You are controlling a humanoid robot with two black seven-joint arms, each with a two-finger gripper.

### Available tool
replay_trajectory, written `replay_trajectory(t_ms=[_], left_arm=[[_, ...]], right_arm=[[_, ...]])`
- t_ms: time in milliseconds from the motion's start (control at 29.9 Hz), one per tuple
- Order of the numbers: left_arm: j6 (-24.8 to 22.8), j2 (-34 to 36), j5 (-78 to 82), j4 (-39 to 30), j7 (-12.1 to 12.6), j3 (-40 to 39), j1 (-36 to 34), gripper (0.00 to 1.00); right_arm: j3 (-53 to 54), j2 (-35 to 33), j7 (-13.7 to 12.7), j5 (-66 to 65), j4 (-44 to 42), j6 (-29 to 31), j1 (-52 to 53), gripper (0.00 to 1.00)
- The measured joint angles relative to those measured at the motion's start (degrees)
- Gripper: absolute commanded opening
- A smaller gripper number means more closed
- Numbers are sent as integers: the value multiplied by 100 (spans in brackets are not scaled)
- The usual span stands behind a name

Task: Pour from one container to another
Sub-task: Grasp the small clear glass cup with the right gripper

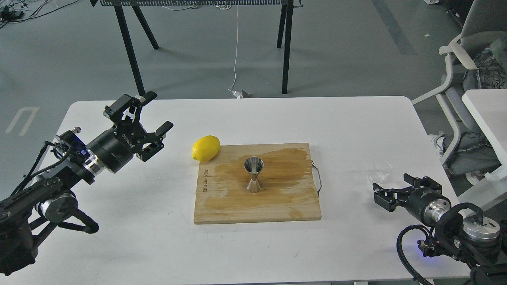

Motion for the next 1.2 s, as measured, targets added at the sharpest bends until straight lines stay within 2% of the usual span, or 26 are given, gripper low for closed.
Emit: replay_trajectory(t_ms=[802,1204], left_arm=[[0,0,2,9,0,-7,84,96],[0,0,-8,9,0,-7,116,97]], right_arm=[[-13,338,34,-269,-674,-12,567,95],[-13,426,34,-372,-841,-15,669,81]])
